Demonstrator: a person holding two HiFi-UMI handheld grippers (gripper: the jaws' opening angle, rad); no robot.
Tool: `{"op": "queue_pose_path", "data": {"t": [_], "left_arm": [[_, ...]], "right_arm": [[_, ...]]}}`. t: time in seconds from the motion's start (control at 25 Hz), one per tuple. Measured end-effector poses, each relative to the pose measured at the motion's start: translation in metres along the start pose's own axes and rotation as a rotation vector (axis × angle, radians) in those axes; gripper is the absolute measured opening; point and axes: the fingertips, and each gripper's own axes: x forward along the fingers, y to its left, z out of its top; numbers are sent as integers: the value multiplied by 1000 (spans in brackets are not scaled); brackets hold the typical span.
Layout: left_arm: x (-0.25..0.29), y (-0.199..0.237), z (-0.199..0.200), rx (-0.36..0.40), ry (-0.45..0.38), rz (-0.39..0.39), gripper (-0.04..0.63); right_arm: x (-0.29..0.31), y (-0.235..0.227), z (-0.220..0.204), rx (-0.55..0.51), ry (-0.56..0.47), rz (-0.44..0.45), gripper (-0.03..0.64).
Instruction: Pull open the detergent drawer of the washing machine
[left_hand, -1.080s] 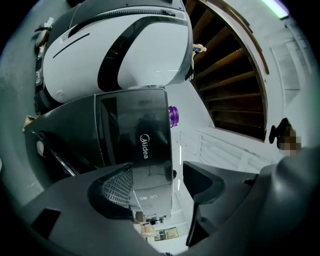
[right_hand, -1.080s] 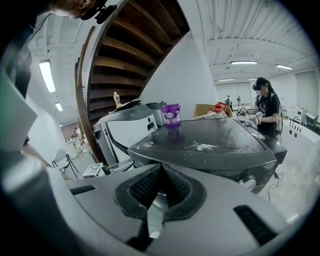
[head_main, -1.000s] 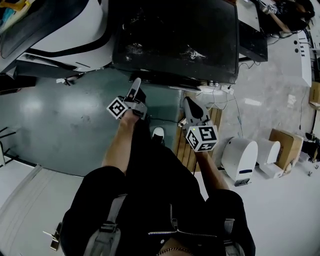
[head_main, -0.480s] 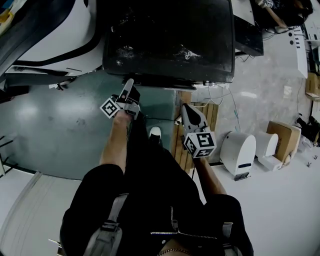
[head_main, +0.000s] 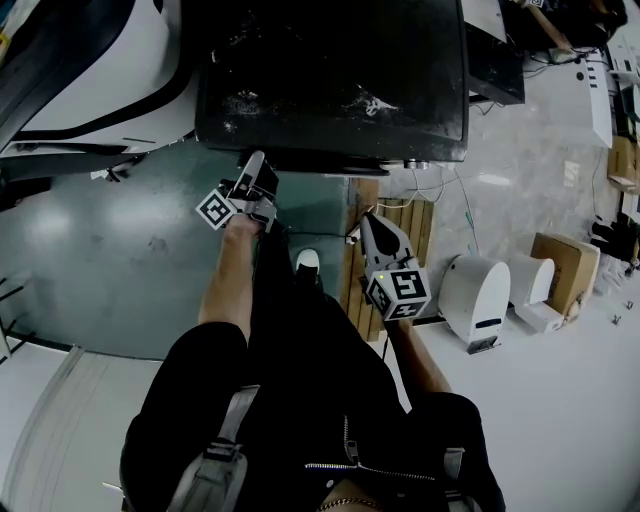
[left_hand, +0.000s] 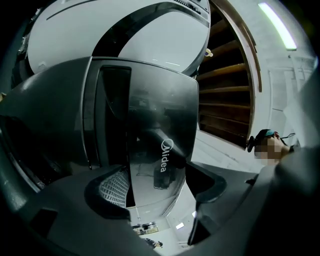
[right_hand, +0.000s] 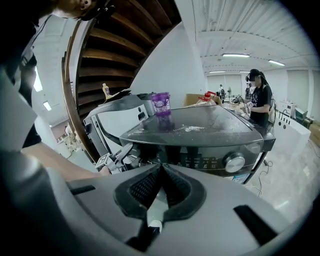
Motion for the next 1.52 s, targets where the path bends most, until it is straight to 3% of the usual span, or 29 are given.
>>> {"op": "queue_pose_path", "data": {"t": [0.28,1.0,1.52], "left_arm": [[3,-4,0,13,-2,-73,331],[-11,-6,-9,61,59,-77,262],[-19,-8,-15,54,86,-72,275]], "right_arm": [[-5,2,-12,8,27,2,8],[-21,-14,-33,53,46,-52,7],[-16,0,-38,61,52,-15,8]]}}
